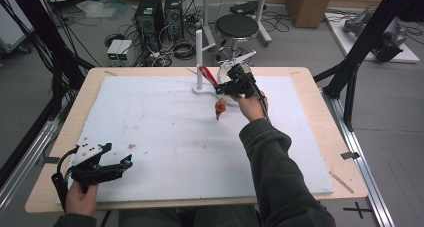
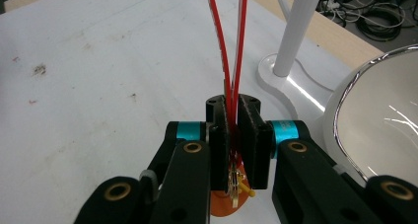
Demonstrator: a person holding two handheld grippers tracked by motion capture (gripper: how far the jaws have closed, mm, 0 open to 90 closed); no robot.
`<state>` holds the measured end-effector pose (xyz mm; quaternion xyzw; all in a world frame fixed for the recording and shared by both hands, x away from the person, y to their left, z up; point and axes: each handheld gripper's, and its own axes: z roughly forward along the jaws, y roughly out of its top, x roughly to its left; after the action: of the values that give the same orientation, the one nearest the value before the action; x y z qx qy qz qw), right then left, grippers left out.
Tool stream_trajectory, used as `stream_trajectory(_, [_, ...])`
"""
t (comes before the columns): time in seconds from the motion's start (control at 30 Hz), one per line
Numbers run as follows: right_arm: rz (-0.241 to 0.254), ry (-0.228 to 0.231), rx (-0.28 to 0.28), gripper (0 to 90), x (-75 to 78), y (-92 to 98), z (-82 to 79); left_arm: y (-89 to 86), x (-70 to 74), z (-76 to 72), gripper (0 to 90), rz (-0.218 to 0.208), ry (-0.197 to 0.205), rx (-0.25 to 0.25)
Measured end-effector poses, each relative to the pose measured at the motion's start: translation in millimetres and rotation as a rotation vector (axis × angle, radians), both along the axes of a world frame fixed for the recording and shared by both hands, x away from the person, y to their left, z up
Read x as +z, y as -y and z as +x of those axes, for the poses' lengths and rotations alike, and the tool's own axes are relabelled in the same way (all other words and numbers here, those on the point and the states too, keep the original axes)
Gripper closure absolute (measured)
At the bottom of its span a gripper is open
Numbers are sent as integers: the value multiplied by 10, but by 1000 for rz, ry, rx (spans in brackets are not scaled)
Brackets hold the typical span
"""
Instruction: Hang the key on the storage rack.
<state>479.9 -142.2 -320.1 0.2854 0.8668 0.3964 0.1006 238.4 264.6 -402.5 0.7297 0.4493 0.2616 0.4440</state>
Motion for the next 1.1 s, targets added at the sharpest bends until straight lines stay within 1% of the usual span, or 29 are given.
stream_trajectory(0.07, [5, 1, -5, 832, 6, -24, 12, 2, 0, 2, 197, -2, 0, 1])
stream_trajectory(0.2, [-1, 2, -5, 832, 35, -67, 35, 2, 2, 10, 197, -2, 2, 2])
stream_trajectory(0.33, [-1, 15, -9, 833, 67, -98, 69, 9, 4, 16, 197, -5, 2, 4])
stream_trajectory(0.57, [-2, 11, -20, 833, 89, -174, 142, 2, 5, 21, 198, -7, 7, 8])
stream_trajectory(0.7, [-20, 20, -28, 833, 89, -237, 178, 6, 5, 26, 197, -1, 7, 5])
stream_trajectory(0.93, [-29, 23, -45, 833, 100, -290, 223, 11, 5, 26, 197, -4, 6, 4])
stream_trajectory(1.03, [-38, 15, -55, 833, 96, -312, 251, 5, 6, 23, 197, -5, 8, 4])
stream_trajectory(1.1, [-44, 25, -64, 833, 90, -324, 261, -1, 7, 22, 198, -6, 10, 8])
